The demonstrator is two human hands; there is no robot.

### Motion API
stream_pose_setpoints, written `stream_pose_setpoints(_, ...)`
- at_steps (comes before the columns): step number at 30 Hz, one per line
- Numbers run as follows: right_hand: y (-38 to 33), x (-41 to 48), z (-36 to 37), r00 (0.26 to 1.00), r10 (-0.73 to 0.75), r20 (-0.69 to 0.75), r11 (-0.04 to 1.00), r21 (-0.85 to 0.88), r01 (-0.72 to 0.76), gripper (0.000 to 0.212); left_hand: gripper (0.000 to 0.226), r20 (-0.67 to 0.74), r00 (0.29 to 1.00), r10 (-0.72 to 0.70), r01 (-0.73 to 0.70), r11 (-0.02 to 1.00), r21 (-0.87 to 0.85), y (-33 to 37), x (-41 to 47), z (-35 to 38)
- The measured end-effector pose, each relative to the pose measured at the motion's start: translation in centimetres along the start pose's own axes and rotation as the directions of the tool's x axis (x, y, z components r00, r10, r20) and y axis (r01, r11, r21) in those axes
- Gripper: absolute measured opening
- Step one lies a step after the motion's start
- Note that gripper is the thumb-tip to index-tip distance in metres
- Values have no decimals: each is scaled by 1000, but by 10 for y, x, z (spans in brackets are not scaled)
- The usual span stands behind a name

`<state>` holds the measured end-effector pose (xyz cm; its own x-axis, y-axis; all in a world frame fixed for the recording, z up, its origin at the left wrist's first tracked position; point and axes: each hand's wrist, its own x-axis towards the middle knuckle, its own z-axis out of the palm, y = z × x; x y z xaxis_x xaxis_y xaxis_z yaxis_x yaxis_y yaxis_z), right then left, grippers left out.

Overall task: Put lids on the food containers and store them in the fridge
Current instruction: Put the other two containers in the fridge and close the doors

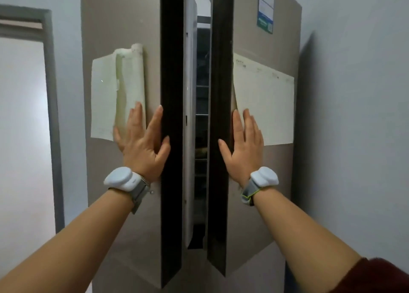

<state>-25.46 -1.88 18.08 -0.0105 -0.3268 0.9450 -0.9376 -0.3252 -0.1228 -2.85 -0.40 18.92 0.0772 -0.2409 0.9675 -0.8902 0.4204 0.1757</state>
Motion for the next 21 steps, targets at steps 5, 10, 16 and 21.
stream_pose_setpoints(5, -1, 2, 37, 986, 24, -166, 990, 143, 0, 68, 68, -29, 987, 158, -159, 987, -27, -4, 6, 51)
stream_pose_setpoints(10, 0, 3, 64, 974, -23, -226, 994, 103, 47, 63, 60, -116, 946, 302, -305, 952, -14, -30, -3, 105)
stream_pose_setpoints(16, 2, 7, 102, 983, -46, -180, 999, -16, 44, 59, 51, -122, 946, 301, -290, 952, 102, -52, -13, 150)
stream_pose_setpoints(21, 3, 13, 131, 991, -22, -130, 996, -88, 10, 51, 52, -69, 956, 285, -269, 946, 181, -53, -11, 165)
